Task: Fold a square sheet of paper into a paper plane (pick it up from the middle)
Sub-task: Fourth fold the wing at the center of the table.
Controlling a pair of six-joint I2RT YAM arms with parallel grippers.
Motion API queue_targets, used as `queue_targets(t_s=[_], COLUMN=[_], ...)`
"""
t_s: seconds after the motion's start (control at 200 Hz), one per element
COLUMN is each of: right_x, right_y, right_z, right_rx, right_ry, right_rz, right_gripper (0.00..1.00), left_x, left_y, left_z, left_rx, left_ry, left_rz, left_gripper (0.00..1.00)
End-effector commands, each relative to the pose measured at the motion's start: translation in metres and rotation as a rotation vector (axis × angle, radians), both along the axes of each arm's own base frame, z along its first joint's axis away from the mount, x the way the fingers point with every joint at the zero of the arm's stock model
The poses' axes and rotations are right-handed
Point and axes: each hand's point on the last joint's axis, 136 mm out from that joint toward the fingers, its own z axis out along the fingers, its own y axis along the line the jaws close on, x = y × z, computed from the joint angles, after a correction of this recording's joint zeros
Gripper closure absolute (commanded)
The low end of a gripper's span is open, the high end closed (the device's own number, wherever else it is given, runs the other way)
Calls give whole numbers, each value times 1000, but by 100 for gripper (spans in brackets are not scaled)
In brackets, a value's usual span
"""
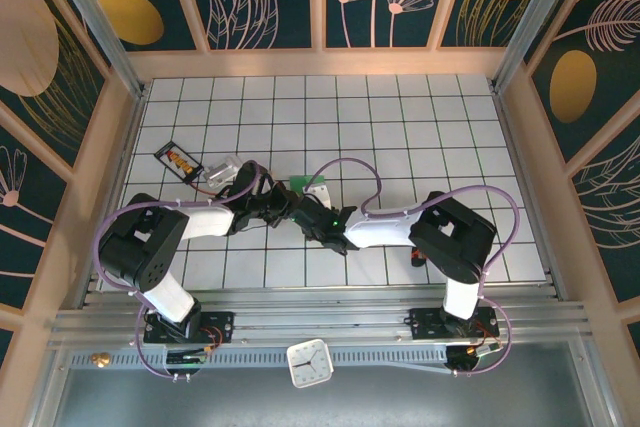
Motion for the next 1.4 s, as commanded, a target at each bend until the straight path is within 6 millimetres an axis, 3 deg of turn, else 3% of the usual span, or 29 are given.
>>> queue_targets(t_s=[0.0, 0.36, 0.585, 0.786, 0.956, 1.396], right_x=[5, 3, -3, -19, -23, -33], right_y=[-1, -12, -12, -5, -8, -21], right_z=[2, 7, 24, 39, 46, 28], right_rx=[-27, -10, 131, 358, 515, 667], right_ry=[-29, -56, -68, -9, 54, 182], right_rz=[-26, -20, 83, 236, 284, 185], right_gripper=[78, 95, 100, 100, 100, 100], left_x=[-5, 0, 8, 11, 4, -2], left_y=[0, 2, 7, 13, 20, 12], left_z=[-3, 6, 32, 61, 55, 30], left_rx=[-19, 3, 48, 74, 95, 79], left_ry=[43, -3, -110, -228, -229, -176], left_rz=[22, 17, 2, -7, -3, -41], left_gripper=[100, 100, 66, 52, 58, 83])
